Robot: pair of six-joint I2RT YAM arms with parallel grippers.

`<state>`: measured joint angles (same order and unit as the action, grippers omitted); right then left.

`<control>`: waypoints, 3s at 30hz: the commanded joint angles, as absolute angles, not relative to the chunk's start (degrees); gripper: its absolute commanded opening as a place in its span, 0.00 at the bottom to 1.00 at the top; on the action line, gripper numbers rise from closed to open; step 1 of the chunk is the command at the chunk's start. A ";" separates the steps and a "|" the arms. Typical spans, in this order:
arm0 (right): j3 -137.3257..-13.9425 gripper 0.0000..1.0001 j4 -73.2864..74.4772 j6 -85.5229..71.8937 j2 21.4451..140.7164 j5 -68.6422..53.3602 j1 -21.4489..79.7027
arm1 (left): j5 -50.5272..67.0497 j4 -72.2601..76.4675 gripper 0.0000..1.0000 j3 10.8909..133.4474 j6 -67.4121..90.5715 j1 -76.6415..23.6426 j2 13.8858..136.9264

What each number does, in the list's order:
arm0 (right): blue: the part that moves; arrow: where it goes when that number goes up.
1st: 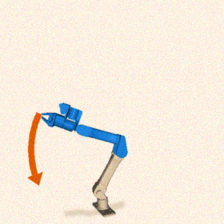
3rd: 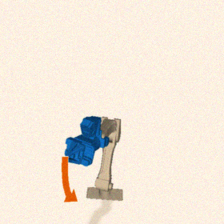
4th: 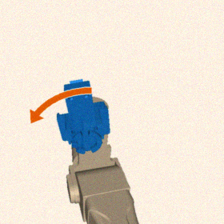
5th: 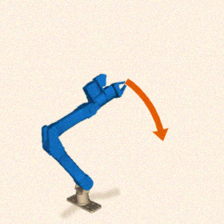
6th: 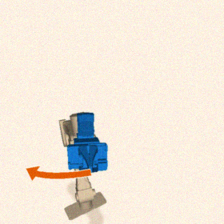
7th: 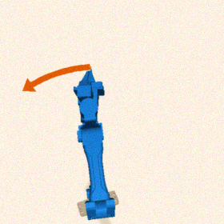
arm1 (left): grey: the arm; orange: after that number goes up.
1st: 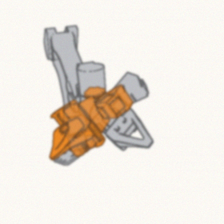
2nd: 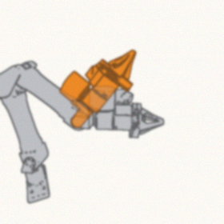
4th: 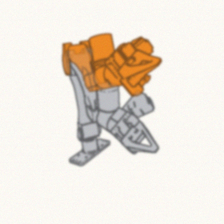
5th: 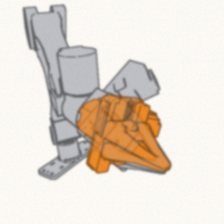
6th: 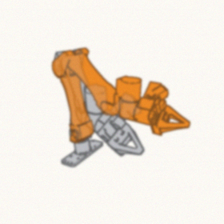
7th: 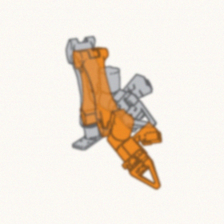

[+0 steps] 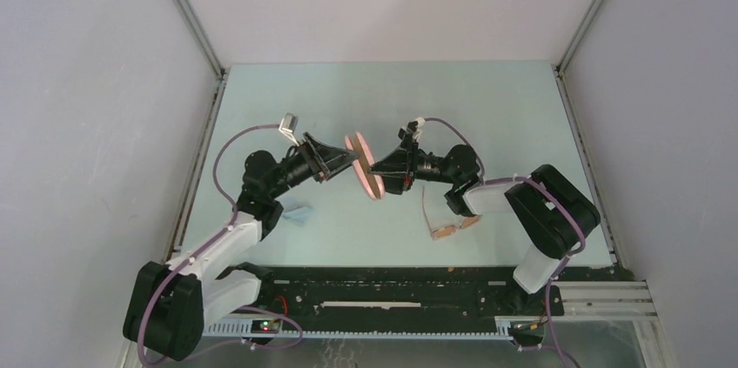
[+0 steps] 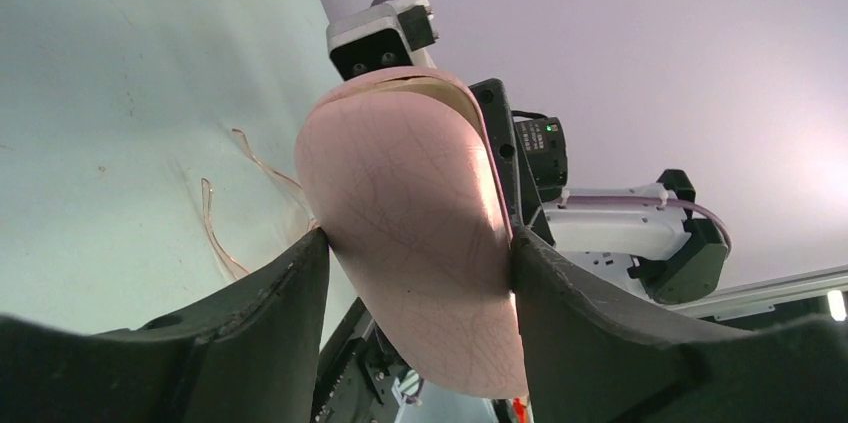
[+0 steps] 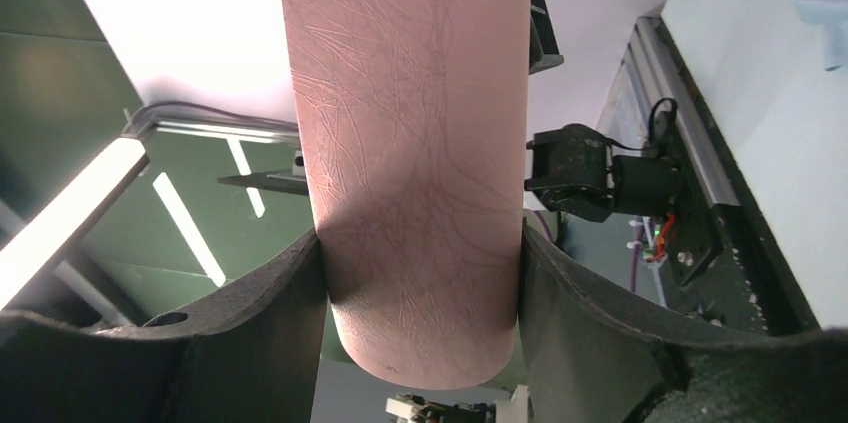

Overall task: Organize the sunglasses
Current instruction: Open the sunglasses case.

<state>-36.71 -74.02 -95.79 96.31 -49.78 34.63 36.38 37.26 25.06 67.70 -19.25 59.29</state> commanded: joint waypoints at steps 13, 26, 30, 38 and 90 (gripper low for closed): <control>-36.65 0.37 -86.95 -118.88 101.66 -41.66 36.88 | 41.73 48.74 0.00 18.81 57.14 -18.81 49.59; -36.91 0.41 -86.97 -119.38 101.95 -41.13 36.87 | 41.05 48.08 0.00 18.28 56.70 -18.81 49.73; -36.91 0.45 -86.92 -119.43 101.97 -41.04 36.74 | 41.49 48.16 0.00 18.29 56.60 -18.81 49.60; -36.91 0.55 -86.97 -119.42 101.87 -41.20 36.30 | 41.33 47.71 0.00 18.03 56.32 -18.85 49.47; -37.48 0.73 -87.12 -123.78 102.68 -41.56 34.89 | 41.20 49.55 0.00 16.44 54.15 -18.81 44.62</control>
<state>-36.36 -85.10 -115.02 102.08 -45.19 34.70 35.88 42.28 18.26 57.87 -17.65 47.79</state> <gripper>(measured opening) 0.802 0.616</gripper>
